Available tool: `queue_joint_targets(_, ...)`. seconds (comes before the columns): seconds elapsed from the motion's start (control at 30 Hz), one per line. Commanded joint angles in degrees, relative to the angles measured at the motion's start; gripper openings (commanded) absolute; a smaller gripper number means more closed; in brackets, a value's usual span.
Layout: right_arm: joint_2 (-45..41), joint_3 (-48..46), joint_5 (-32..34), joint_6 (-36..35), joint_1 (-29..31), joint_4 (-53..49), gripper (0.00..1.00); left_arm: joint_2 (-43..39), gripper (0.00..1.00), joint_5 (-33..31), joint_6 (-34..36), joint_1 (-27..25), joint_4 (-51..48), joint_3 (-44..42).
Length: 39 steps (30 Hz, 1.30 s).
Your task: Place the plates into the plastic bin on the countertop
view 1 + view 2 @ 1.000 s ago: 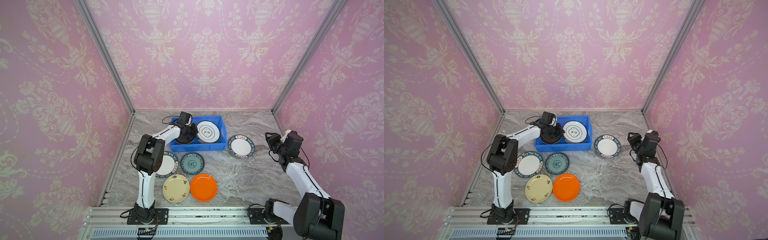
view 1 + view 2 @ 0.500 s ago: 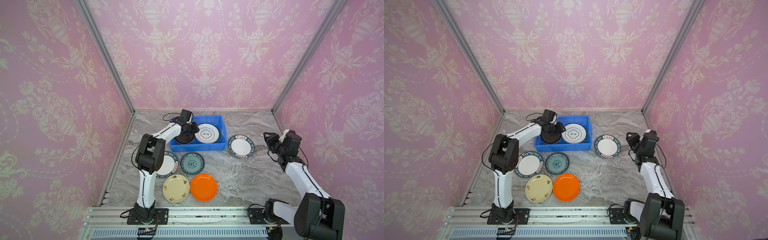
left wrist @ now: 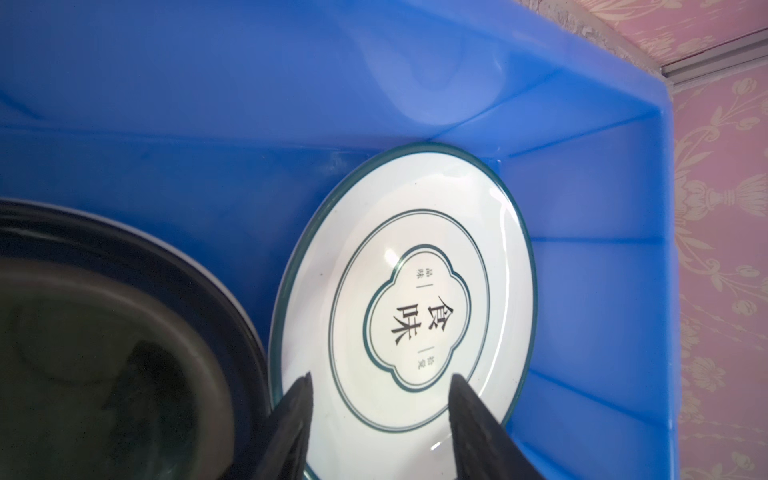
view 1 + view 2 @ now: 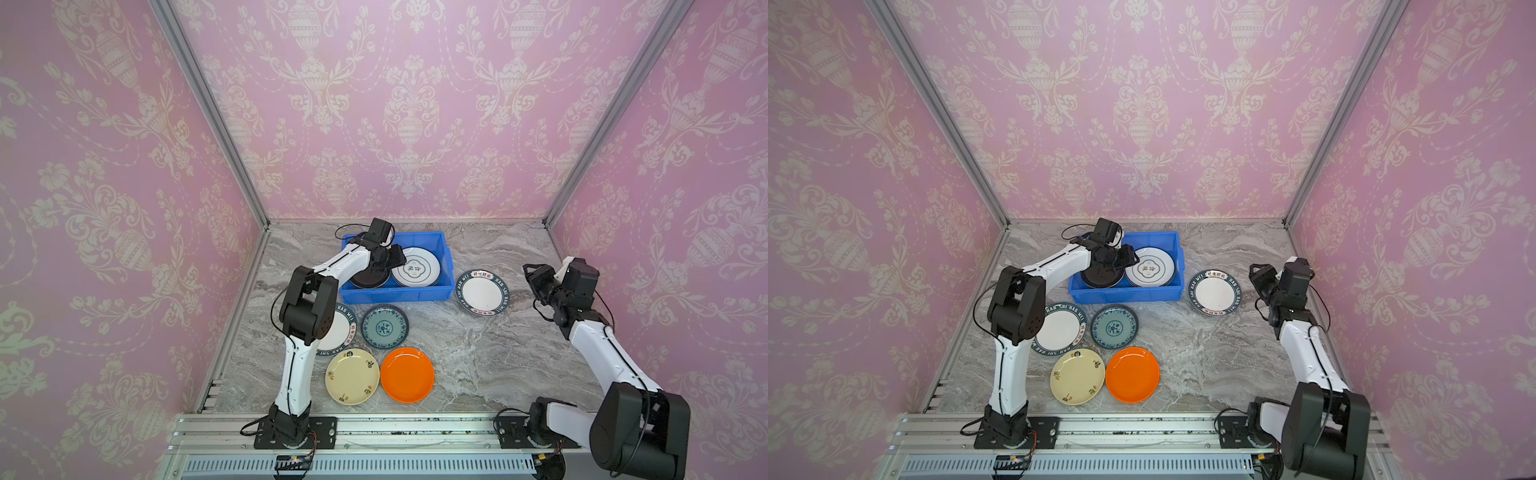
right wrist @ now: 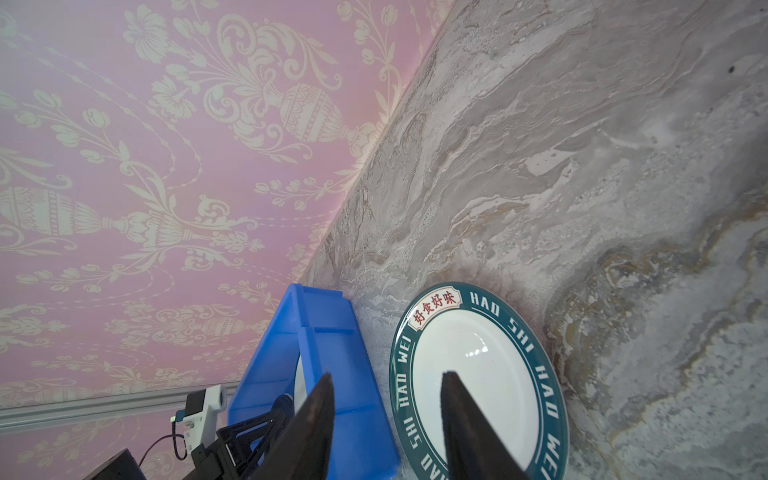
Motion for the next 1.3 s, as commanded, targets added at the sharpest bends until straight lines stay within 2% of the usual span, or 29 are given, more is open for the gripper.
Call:
queue_joint_targets(0.0,0.2,2.1,0.1,-4.2,1.8,-3.6,0.43,-2.1,0.56,-1.0,3.2,-1.0,0.0,0.7)
queue_joint_targets(0.13,-1.1,0.4,-0.3,-7.0,4.0,-5.6,0.44,-5.2,0.56,1.4,3.5,-1.7,1.8,-0.7)
queue_joint_targets(0.37,-5.6,-8.5,-3.9,-4.4,3.8,-2.4,0.42,-13.9,0.57,4.7,4.1,-4.0,5.8,-7.3)
queue_joint_targets(0.6,-2.8,-14.8,-8.8,-0.2,2.8,4.9,0.41,-17.9,0.56,8.8,2.9,-4.6,8.5,-14.0)
queue_joint_targets(0.83,-0.6,-16.4,-7.1,-1.2,2.2,3.5,0.36,-18.1,0.55,7.6,4.1,-4.4,9.2,-15.3)
queue_joint_targets(1.27,2.8,-18.5,-5.9,-1.1,0.7,4.9,0.35,-15.4,0.55,11.3,1.9,-3.9,11.6,-13.5)
